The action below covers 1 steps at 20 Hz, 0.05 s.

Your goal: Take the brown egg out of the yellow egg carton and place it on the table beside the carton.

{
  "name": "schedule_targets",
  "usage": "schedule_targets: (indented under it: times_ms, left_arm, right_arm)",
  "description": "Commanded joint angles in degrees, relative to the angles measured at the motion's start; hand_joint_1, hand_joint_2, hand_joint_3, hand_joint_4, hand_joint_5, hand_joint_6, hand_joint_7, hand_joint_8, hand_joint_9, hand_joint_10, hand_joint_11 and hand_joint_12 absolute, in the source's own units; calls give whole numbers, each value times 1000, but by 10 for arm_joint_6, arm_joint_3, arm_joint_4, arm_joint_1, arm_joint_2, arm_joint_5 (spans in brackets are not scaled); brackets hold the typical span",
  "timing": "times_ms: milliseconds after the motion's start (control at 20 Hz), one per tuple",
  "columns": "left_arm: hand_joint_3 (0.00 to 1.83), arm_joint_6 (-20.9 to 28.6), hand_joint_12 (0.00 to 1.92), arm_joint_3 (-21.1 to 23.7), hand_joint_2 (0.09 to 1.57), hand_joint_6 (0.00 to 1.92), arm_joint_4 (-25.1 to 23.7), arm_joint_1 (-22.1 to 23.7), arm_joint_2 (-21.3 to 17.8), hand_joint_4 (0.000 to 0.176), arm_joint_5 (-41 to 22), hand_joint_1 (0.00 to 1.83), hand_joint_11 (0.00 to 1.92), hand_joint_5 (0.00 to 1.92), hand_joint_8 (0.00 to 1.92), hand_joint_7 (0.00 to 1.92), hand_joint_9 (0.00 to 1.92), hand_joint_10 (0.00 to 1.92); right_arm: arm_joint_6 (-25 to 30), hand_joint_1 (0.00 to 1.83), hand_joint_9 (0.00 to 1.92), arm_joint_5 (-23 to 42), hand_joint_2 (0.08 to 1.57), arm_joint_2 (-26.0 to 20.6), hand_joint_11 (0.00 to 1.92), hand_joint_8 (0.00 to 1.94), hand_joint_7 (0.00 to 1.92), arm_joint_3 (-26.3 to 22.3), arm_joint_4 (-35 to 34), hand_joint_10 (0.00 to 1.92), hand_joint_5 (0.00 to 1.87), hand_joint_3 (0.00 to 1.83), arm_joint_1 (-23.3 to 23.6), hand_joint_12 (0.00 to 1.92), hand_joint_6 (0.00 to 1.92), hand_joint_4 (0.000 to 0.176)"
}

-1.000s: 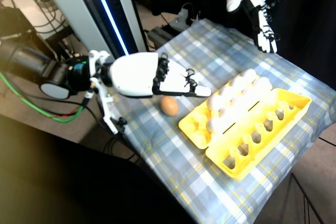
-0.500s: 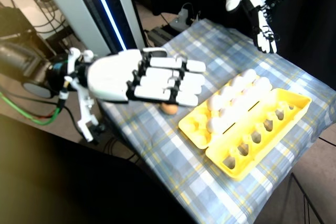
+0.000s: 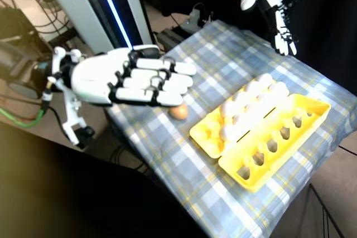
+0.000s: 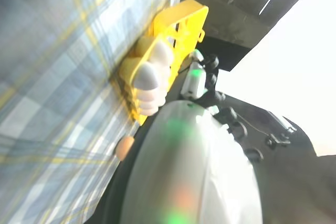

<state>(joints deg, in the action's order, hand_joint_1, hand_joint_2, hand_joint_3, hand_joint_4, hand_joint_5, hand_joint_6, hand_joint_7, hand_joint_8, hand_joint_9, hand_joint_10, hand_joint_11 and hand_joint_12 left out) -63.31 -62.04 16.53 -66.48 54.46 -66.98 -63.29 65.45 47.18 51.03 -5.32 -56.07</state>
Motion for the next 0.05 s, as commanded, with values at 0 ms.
schedule_targets:
  times_ms: [0]
  left_arm:
    - [0,3,61,1,1091,0,-1,2,-6,21,-76,0,15,329,1,280,188,1]
  right_arm:
    - [-3,0,0,80,840,-7,0,1,81,-1,-17,0,127,0,2,0,2,71]
